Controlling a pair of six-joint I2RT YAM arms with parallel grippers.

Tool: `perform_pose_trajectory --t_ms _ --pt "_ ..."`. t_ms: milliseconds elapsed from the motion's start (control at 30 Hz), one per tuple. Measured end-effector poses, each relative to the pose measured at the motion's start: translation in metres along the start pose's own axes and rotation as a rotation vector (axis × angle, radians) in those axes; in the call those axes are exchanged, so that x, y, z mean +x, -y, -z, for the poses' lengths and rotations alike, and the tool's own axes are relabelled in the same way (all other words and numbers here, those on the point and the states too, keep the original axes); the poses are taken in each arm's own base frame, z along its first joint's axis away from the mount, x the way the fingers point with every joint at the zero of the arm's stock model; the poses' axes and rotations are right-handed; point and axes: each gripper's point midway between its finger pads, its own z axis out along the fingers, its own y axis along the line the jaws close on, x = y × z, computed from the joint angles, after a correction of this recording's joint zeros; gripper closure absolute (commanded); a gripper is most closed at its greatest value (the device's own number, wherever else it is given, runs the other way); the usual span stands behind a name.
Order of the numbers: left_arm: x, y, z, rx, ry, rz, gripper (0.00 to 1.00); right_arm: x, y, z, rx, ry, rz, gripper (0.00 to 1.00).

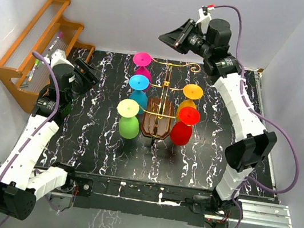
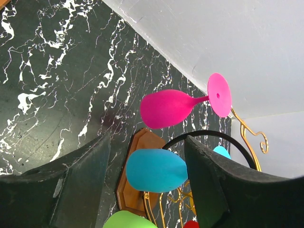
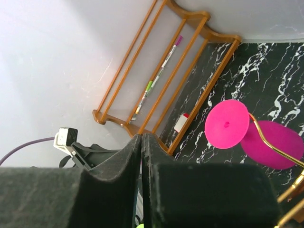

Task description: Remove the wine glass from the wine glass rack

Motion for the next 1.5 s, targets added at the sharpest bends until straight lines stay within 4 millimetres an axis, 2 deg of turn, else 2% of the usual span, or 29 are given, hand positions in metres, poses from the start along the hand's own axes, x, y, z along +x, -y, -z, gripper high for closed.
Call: perform_pose_trajectory --t_ms 133,233,400,600,933,1100,1500 --pt "0.0 0.0 0.0 -0.001 0.0 -0.001 0.39 0.016 0.003 -0.015 0.002 -0.039 -0.018 0.91" --pt "0.0 -0.001 0.0 -0.004 0.003 -0.001 0.39 0.028 0.009 -0.024 0.016 -0.073 -0.051 0.79" --pt "-0.001 -0.001 0.0 -0.004 0.003 0.001 0.39 0.025 0.022 -0.041 0.093 -0.077 -0.079 0.72" --pt "-0.001 -0.001 0.0 -0.005 0.004 0.002 0.39 0.033 0.048 -0.038 0.222 -0.087 -0.134 0.71" --pt "0.002 -0.005 0.0 -0.021 -0.006 -0.001 0.39 0.039 0.068 -0.045 0.315 -0.092 -0.163 0.71" --pt "0.004 -0.008 0.001 -0.033 -0.013 -0.003 0.39 0.049 0.083 -0.044 0.374 -0.116 -0.181 0.71" --pt "0.006 -0.01 0.001 -0.044 -0.022 0.0 0.39 0.064 0.091 -0.042 0.421 -0.152 -0.155 0.66"
